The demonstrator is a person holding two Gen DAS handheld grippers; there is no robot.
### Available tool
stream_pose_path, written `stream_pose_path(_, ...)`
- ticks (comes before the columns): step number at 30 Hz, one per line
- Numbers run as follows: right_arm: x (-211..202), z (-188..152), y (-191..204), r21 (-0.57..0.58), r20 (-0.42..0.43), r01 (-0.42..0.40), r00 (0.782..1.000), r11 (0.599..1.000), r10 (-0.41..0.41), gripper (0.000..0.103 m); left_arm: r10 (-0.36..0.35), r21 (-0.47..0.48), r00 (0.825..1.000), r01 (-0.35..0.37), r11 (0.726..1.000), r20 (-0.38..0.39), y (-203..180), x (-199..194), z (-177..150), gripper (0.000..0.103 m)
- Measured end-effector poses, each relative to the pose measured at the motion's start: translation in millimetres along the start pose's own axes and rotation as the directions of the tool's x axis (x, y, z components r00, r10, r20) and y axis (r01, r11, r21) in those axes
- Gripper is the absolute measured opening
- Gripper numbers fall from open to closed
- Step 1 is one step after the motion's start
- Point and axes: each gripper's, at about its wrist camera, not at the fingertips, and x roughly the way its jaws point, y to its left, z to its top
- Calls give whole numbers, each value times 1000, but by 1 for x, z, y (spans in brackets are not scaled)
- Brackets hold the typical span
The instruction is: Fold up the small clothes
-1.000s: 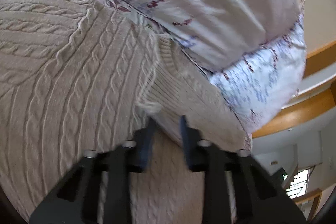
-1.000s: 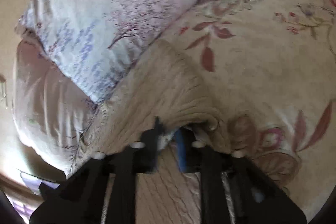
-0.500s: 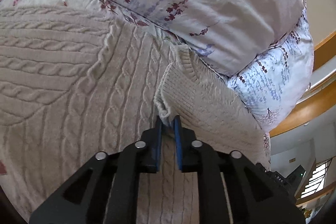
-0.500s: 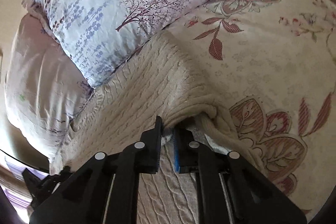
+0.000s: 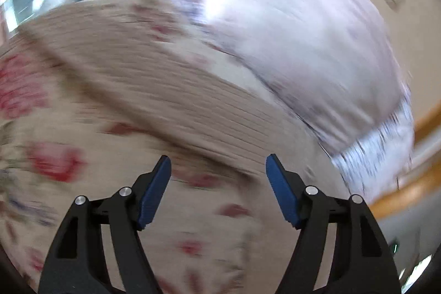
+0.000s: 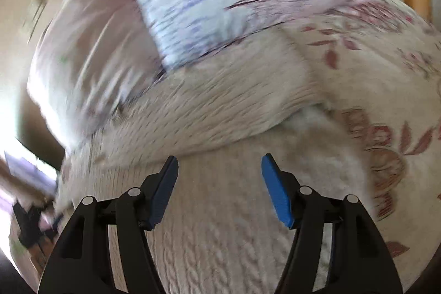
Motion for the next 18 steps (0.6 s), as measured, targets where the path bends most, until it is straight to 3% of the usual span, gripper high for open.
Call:
stream_pose_path(4, 14, -21, 44, -230, -17, 99, 994, 968, -106, 68, 5, -152, 1000, -3, 988, 11, 35, 0, 12, 59)
stream_pose_path(6, 19, -29, 56, -283, -16, 129, 990, 950, -139, 76, 1, -182, 1000, 4, 983, 27, 41, 1, 18, 59)
stream_pose_path(14, 36, -45, 75, -383, -11, 233, 966, 894, -257, 87, 17, -285, 996, 10, 959, 92, 55, 7, 42, 60)
stream_pose_path(18, 35, -46, 76, -392, -10, 238, 965, 889, -263, 90, 25, -315, 994, 10, 949, 110, 58, 11, 48, 59)
